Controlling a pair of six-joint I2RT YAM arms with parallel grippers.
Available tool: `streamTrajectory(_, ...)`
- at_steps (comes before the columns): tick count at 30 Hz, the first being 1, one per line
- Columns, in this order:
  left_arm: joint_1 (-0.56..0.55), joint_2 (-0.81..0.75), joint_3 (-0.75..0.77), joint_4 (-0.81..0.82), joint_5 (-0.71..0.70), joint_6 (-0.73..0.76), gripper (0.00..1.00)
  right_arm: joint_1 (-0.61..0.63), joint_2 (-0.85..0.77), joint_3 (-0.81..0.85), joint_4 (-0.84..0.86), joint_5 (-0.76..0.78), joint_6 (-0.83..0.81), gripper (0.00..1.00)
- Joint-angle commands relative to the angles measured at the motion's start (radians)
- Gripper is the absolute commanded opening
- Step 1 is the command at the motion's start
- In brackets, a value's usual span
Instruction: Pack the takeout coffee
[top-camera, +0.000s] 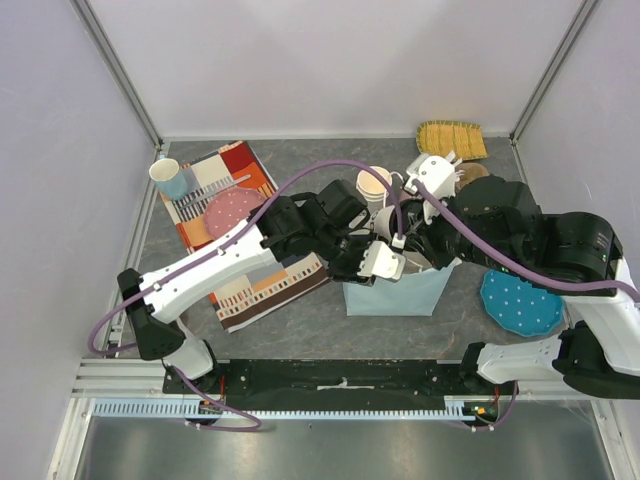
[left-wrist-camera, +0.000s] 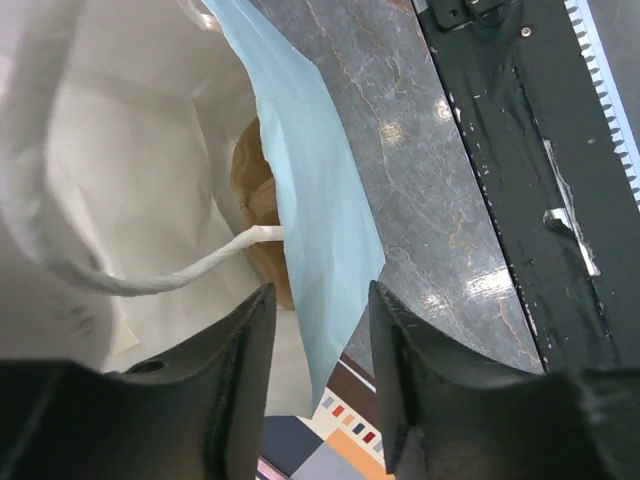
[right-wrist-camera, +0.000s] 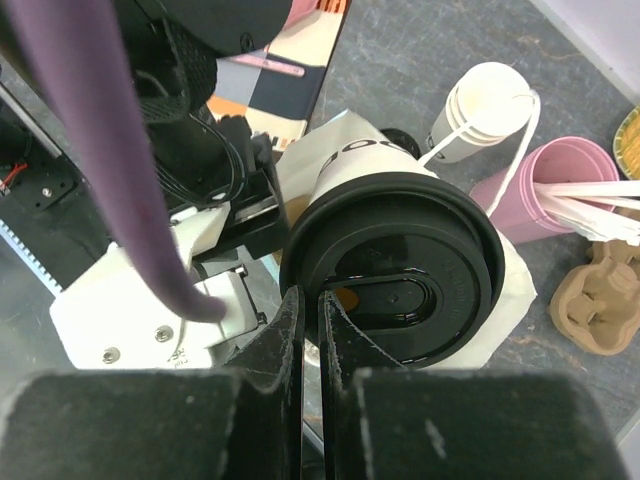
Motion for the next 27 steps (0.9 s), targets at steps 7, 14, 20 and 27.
streamTrajectory(7, -0.004, -0.093, 0.060, -0.033, -0.026, -0.010, 0.57, -0.004, 0.026, -0.055, -0.096, -0.024, -0.024, 0.03)
streamTrajectory(14, -0.004, -0.141, 0.042, -0.093, 0.008, -0.056, 0.64, -0.047, 0.079, -0.061, -0.096, -0.062, -0.022, 0.01)
streamTrajectory(20, -0.004, -0.172, 0.031, -0.088, -0.041, -0.105, 0.64, -0.085, 0.106, -0.040, -0.096, -0.079, -0.038, 0.00)
streamTrajectory(27, -0.001, -0.256, -0.055, 0.005, -0.205, -0.265, 0.64, -0.113, 0.115, -0.072, -0.096, -0.110, -0.004, 0.00)
